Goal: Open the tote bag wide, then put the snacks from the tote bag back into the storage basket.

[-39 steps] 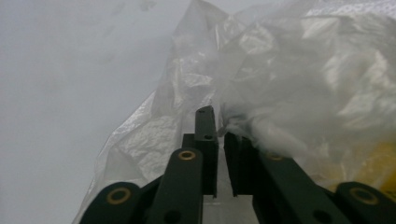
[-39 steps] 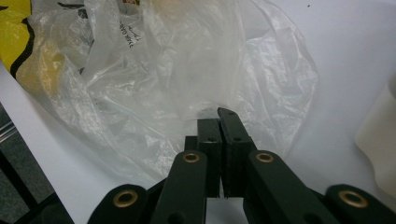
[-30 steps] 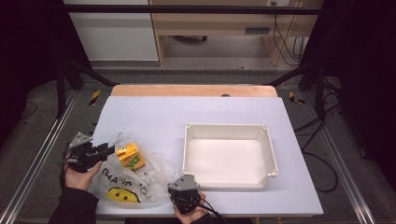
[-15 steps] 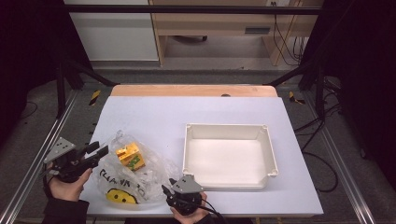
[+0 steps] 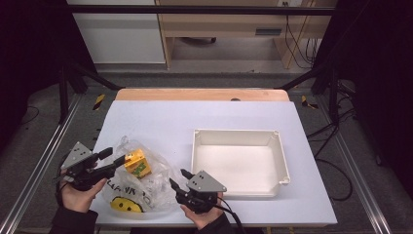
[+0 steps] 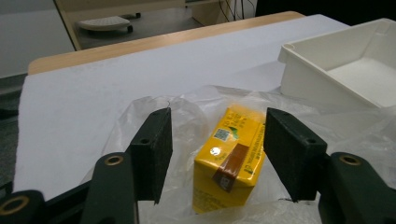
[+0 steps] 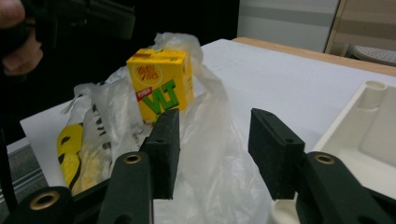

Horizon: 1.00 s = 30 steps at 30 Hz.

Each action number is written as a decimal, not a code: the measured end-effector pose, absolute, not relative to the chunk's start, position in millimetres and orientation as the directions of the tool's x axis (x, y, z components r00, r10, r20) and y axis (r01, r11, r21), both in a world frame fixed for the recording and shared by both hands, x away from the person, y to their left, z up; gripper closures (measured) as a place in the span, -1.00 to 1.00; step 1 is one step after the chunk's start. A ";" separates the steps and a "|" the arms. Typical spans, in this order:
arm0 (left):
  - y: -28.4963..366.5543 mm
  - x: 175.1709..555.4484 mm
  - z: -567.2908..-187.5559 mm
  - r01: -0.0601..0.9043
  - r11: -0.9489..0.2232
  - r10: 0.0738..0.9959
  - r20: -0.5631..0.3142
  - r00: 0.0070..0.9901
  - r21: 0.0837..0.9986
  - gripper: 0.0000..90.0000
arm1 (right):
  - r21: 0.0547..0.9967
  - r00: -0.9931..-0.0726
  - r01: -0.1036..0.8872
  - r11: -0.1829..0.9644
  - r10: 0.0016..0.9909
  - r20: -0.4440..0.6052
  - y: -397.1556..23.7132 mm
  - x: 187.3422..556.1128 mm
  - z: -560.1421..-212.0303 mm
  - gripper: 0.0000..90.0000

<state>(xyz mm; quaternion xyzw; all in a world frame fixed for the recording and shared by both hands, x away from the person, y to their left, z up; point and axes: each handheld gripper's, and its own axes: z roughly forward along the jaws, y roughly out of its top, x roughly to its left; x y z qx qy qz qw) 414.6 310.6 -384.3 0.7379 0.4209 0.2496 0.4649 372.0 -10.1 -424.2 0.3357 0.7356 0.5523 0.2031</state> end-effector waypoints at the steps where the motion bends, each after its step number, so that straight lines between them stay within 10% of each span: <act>1: 307.5 416.0 -385.1 0.391 -0.229 0.849 -0.014 0.529 0.891 -0.09 | 0.949 -0.690 0.272 0.157 0.720 0.079 -13.5 375.4 -420.4 0.13; 13: 291.8 432.5 -398.7 0.429 -0.323 0.825 0.029 0.565 0.843 -0.18 | 0.959 -0.612 0.273 0.072 0.782 0.116 -68.2 418.1 -394.8 -0.32; 30: 285.4 443.1 -414.0 0.464 -0.384 0.799 0.035 0.601 0.798 -0.20 | 0.946 -0.479 0.316 0.079 0.874 0.087 -152.2 432.4 -369.3 -0.45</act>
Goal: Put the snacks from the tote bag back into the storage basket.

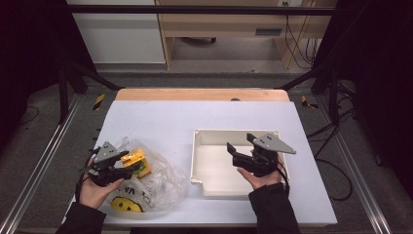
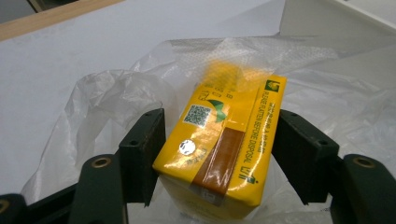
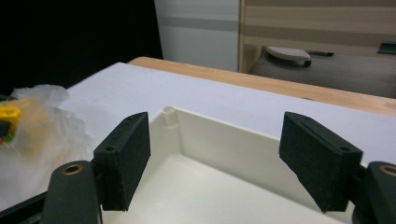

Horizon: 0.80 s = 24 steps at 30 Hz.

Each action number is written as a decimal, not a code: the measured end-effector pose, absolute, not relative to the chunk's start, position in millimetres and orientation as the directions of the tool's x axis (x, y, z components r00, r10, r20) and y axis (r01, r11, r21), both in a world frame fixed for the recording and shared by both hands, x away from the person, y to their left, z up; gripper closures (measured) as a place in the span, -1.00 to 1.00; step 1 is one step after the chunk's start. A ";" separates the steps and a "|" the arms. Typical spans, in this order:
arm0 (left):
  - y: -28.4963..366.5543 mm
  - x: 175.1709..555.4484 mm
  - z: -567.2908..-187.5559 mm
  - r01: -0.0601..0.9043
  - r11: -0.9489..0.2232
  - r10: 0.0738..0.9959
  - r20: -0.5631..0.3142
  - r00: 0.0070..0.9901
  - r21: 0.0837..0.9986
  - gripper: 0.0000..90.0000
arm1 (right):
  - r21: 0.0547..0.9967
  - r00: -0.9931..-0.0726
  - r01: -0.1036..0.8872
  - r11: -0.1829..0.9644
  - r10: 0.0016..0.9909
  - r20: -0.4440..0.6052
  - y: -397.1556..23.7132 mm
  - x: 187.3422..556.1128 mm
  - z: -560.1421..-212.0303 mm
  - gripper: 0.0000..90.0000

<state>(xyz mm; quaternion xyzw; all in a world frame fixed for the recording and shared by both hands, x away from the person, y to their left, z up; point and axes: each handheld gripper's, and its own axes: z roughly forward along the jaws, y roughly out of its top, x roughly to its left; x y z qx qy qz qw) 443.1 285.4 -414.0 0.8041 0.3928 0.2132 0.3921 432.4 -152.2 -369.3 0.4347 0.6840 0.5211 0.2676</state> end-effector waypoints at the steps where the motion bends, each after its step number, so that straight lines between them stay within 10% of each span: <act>1: 285.2 443.8 -414.9 0.466 -0.388 0.798 0.036 0.602 0.795 -0.20 | 0.944 -0.473 0.318 0.083 0.877 0.082 -158.5 430.0 -370.7 -0.46; 24: 284.4 444.6 -414.0 0.497 -0.398 0.795 0.020 0.606 0.771 0.02 | 0.920 -0.319 0.392 0.029 0.942 0.107 -257.6 396.4 -406.4 -0.45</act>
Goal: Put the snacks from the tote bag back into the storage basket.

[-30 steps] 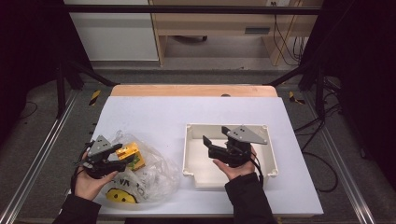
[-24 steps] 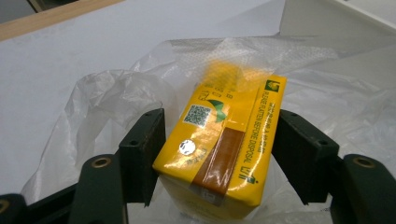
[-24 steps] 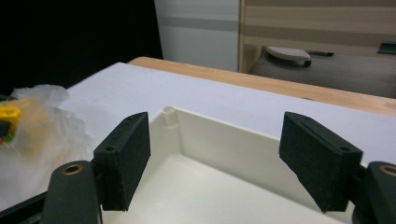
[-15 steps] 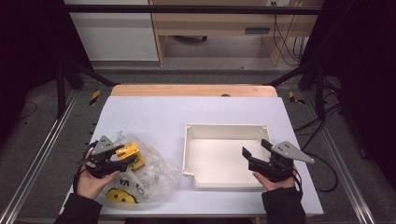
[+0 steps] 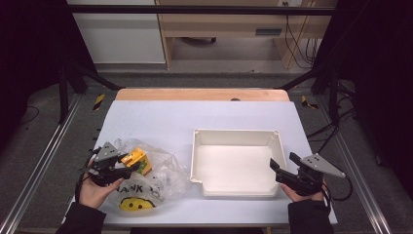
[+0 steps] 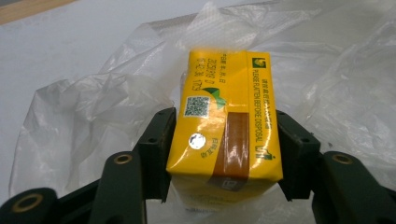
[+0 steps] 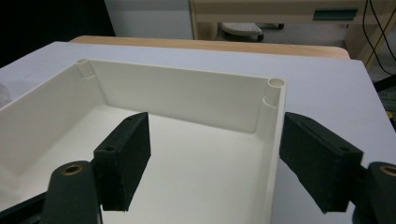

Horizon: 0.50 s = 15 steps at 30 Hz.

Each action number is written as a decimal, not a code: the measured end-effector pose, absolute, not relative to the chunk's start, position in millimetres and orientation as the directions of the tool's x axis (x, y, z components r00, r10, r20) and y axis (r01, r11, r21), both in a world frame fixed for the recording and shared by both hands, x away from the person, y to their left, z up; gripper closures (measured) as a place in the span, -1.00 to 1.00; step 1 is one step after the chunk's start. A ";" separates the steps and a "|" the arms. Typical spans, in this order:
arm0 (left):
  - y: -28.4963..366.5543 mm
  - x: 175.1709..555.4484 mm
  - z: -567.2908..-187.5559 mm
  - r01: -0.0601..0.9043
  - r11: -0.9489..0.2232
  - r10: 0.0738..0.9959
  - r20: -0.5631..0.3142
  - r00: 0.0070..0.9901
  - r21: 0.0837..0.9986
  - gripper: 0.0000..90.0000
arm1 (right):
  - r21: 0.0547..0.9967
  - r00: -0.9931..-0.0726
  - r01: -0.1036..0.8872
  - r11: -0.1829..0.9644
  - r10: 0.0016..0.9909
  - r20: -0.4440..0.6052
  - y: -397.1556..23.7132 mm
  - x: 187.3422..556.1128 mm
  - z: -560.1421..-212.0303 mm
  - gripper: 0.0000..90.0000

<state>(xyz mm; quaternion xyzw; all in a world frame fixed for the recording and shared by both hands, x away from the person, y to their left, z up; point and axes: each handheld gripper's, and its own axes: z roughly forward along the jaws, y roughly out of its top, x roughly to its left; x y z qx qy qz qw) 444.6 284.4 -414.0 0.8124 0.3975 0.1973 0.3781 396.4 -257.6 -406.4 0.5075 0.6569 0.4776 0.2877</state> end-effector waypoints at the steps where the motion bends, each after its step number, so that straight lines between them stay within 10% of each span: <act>1: 283.6 445.5 -414.5 0.497 -0.401 0.793 0.021 0.609 0.769 0.00 | 0.917 -0.319 0.398 0.034 0.942 0.103 -257.3 396.8 -407.2 -0.45; 15: 277.8 454.2 -422.3 0.520 -0.448 0.784 0.041 0.619 0.728 0.10 | 0.902 -0.317 0.427 0.058 0.944 0.090 -258.1 402.0 -416.6 -0.45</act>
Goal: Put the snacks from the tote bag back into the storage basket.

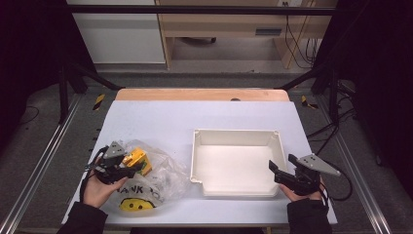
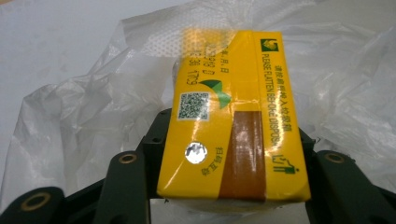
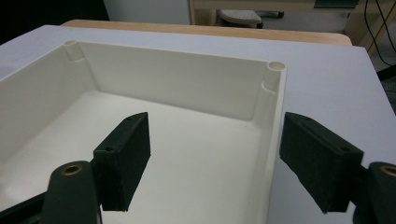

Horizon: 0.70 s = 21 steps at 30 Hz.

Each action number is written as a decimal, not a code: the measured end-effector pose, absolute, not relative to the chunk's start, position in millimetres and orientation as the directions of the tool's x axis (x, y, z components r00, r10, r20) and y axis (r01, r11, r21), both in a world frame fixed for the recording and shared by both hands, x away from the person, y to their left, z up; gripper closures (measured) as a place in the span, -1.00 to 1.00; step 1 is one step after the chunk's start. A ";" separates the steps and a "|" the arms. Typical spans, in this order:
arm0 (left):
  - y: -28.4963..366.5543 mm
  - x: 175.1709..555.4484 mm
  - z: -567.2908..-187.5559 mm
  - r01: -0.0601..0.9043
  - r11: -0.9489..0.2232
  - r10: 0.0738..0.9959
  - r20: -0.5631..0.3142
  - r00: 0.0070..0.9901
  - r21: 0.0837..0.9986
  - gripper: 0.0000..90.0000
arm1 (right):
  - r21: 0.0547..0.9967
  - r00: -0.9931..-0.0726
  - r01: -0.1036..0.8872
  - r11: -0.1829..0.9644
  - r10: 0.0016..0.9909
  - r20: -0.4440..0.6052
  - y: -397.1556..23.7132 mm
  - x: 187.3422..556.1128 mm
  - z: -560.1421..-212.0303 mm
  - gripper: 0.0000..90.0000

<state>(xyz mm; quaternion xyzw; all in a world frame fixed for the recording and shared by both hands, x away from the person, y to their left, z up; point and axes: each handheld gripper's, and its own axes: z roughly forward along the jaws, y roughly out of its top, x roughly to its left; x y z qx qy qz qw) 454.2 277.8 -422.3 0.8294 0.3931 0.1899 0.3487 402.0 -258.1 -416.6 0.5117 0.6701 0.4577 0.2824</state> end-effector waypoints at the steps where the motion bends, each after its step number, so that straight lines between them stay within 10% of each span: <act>1: 277.6 454.0 -422.2 0.518 -0.448 0.784 0.043 0.619 0.728 0.10 | 0.901 -0.315 0.430 0.057 0.945 0.090 -258.5 402.2 -417.3 -0.45; 21: 285.1 434.9 -390.4 0.486 -0.366 0.796 -0.003 0.606 0.794 0.12 | 0.893 -0.304 0.445 0.060 0.949 0.088 -263.3 403.7 -422.5 -0.47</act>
